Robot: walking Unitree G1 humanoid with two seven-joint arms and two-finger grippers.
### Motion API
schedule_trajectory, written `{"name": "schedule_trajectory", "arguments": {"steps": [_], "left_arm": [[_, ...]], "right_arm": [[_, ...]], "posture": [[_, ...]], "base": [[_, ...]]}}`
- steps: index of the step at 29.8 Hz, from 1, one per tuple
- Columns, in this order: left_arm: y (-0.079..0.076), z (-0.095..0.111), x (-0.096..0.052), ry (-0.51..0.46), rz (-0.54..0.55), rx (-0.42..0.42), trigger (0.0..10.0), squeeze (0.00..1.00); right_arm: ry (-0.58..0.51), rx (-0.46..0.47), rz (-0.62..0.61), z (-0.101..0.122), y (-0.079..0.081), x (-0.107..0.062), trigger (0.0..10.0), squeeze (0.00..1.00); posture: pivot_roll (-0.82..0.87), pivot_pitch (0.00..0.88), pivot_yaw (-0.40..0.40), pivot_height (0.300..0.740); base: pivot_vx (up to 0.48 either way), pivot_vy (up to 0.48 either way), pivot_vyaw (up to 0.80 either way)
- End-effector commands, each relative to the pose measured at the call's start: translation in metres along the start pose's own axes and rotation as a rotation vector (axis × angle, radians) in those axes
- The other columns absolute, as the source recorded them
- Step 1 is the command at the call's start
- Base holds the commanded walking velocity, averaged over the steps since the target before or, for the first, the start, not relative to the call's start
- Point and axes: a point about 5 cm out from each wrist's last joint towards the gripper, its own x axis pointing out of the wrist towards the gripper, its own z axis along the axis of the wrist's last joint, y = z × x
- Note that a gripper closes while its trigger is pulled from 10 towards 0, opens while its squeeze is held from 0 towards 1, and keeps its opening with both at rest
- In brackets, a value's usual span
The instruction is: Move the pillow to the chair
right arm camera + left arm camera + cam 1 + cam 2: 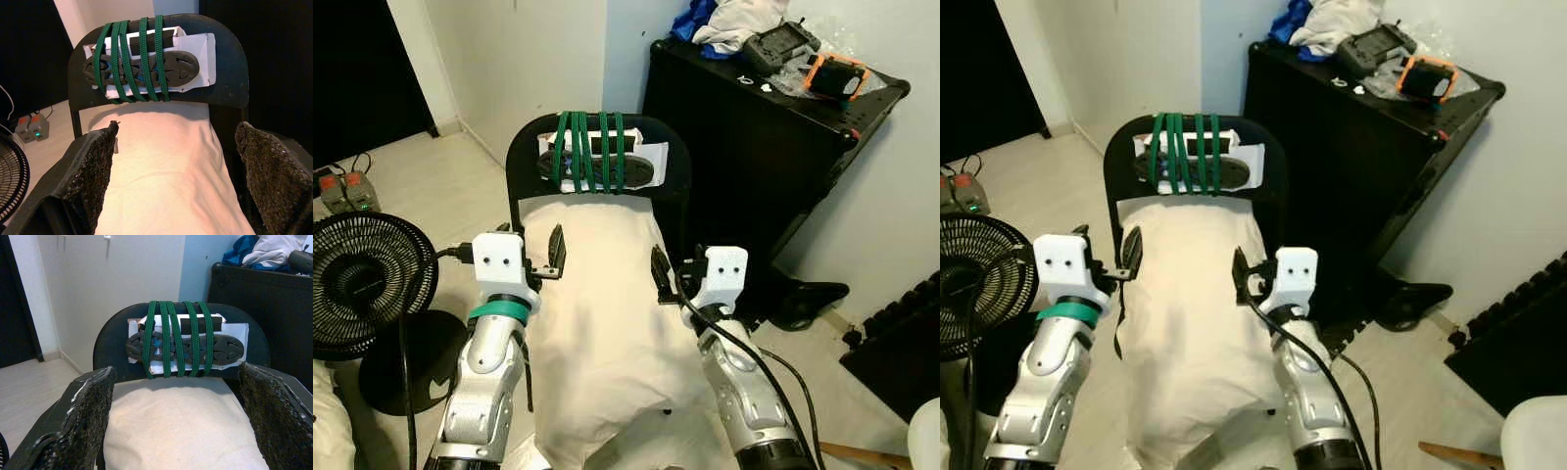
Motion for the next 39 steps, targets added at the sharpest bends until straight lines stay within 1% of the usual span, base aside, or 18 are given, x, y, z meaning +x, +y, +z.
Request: {"name": "schedule_trajectory", "arguments": {"steps": [1,13,23,30,39], "left_arm": [[0.0,-0.0083,-0.0032,0.042,0.003,0.003,10.0,0.0],[0.0003,-0.0081,-0.0027,0.043,0.004,0.006,10.0,0.0],[0.0009,-0.0074,-0.0036,0.044,0.006,0.008,10.0,0.0],[0.0003,-0.0057,-0.0021,0.037,0.0,0.0,10.0,0.0],[-0.0001,-0.0073,-0.0021,0.05,-0.004,0.02,10.0,0.0]], "right_arm": [[0.017,-0.01,-0.001,-0.0058,-0.0007,-0.0025,10.0,0.0],[0.01,-0.017,-0.001,-0.005,-0.0002,-0.0028,10.0,0.0],[0.008,-0.016,0.014,-0.0057,0.0032,-0.0033,10.0,0.0],[0.01,-0.019,0.0,-0.0058,0.0017,-0.0021,10.0,0.0],[0.013,-0.021,-0.009,-0.0067,0.0002,-0.0024,10.0,0.0]], "posture": [[0.05,0.026,0.017,0.74],[0.05,0.027,0.018,0.74],[0.05,0.029,0.018,0.74],[0.05,0.027,0.024,0.74],[0.05,0.028,0.025,0.74]], "base": [[0.0,0.0,0.8],[0.0,0.0,0.8],[0.0,0.0,0.77],[0.0,0.0,0.79],[0.0,0.0,0.79]]}}
